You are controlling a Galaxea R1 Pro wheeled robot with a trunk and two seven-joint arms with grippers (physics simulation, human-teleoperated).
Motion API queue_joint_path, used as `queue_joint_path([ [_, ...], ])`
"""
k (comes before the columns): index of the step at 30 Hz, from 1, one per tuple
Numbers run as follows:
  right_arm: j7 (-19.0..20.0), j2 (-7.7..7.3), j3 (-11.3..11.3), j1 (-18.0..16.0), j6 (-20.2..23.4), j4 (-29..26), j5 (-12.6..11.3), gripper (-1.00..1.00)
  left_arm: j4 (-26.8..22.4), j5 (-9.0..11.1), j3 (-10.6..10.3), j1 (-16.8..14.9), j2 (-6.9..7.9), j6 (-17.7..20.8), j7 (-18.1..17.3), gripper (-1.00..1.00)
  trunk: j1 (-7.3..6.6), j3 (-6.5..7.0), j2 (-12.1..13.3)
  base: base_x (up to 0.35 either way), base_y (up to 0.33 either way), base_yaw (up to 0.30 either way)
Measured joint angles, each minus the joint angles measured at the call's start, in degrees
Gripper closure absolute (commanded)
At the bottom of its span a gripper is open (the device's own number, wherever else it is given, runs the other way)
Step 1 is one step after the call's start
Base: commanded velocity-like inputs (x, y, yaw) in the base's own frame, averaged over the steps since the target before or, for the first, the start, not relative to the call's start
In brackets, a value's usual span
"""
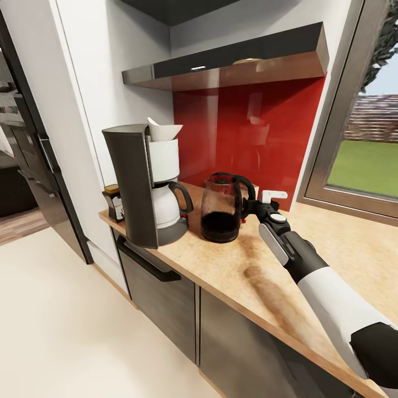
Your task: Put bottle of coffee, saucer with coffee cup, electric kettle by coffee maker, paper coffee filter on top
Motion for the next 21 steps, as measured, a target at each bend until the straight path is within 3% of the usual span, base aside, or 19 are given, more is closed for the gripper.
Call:
queue_joint_path([
  [12,0.0,-0.03,0.0,0.0,0.0,0.0,-0.1,-1.0,0.0,0.0,0.0,0.0,0.0,0.0,0.0,-1.0,0.01,0.0,0.0,-0.075,0.0,0.0],
  [21,0.0,-0.05,0.0,0.0,0.0,0.0,-0.1,-1.0,0.0,0.0,0.0,0.0,0.0,0.0,0.0,-1.0,0.03,0.0,0.0,-0.268,0.0,0.0],
])
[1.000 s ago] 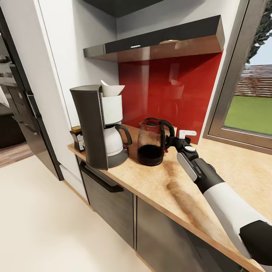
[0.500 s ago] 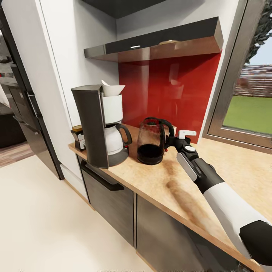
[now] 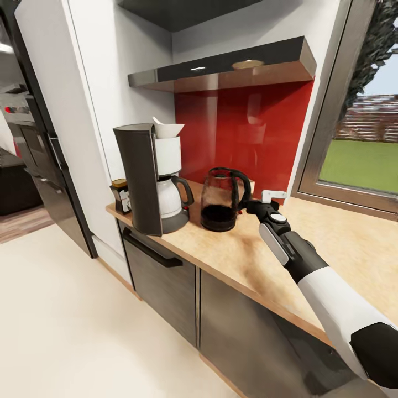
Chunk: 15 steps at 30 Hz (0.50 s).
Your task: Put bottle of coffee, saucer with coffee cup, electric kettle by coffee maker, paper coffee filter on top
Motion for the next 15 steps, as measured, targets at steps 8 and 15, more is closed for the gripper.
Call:
queue_joint_path([
  [8,0.0,-0.03,0.0,0.0,0.0,0.0,0.0,-1.0,0.0,0.0,0.0,0.0,0.0,0.0,0.0,-1.0,-0.03,0.0,0.0,-0.066,0.0,0.0],
  [15,0.0,-0.11,0.0,0.0,-0.1,0.0,0.0,-1.0,0.0,0.0,0.0,0.0,0.0,0.0,0.0,-1.0,-0.01,0.0,0.0,-0.096,0.0,0.0],
])
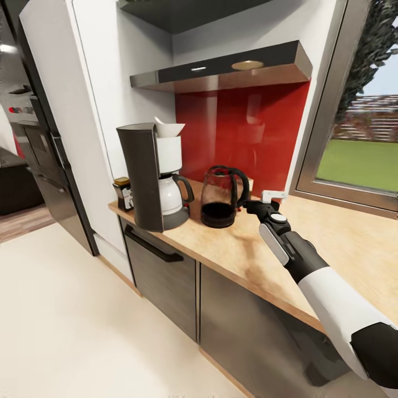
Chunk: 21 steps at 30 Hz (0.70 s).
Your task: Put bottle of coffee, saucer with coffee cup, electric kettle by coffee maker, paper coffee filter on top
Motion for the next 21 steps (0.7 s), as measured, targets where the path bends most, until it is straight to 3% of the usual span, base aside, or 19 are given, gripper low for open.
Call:
queue_joint_path([
  [8,0.3,-0.12,0.0,0.1,-0.2,-0.1,0.0,-1.0,0.0,0.0,0.0,0.0,0.0,0.0,0.0,-1.0,0.0,0.0,0.0,-0.188,0.0,0.0],
  [10,2.0,-0.22,0.0,0.3,-0.9,-0.3,-0.1,-1.0,0.0,0.0,0.0,0.0,0.0,0.0,0.0,-1.0,-0.01,0.0,0.0,-0.056,0.0,0.0],
  [15,8.1,-0.42,-0.1,0.8,-2.0,-0.6,0.0,-1.0,0.0,0.0,0.0,0.0,0.0,0.0,0.0,-1.0,-0.01,0.0,0.0,-0.026,0.0,0.0],
  [16,11.3,-0.46,-0.1,0.9,-2.2,-0.7,0.0,-1.0,0.0,0.0,0.0,0.0,0.0,0.0,0.0,-1.0,-0.02,0.0,0.0,-0.01,0.0,0.0],
  [21,19.8,-0.58,0.0,1.1,-2.4,-2.2,-0.1,-1.0,0.0,0.0,0.0,0.0,0.0,0.0,0.0,-1.0,-0.02,0.0,0.0,-0.006,0.0,0.0],
])
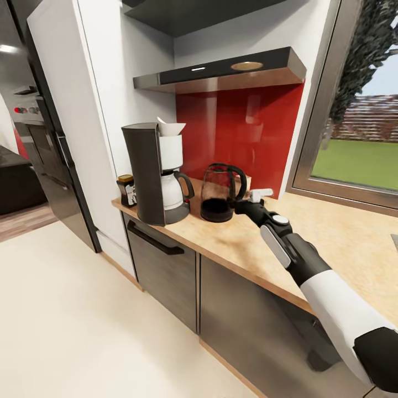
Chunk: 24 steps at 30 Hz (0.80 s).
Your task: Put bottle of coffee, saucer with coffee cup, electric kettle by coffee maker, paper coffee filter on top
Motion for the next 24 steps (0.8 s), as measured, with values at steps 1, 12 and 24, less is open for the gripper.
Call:
queue_joint_path([
  [1,1.4,-0.04,0.0,0.2,0.0,-0.6,-0.1,-1.0,0.0,0.0,0.0,0.0,0.0,0.0,0.0,-1.0,0.0,0.0,0.0,-0.003,0.0,0.0],
  [12,15.0,-1.35,0.0,6.7,3.0,-14.2,-0.2,-1.0,0.0,0.0,0.0,0.0,0.0,0.0,0.0,-1.0,0.0,0.0,0.0,0.0,0.038,0.0],
  [24,24.2,-1.33,0.8,10.6,5.5,-17.2,-0.4,-1.0,0.0,0.0,0.0,0.0,0.01,0.0,0.0,-1.0,0.0,0.0,0.0,0.0,0.109,0.0],
])
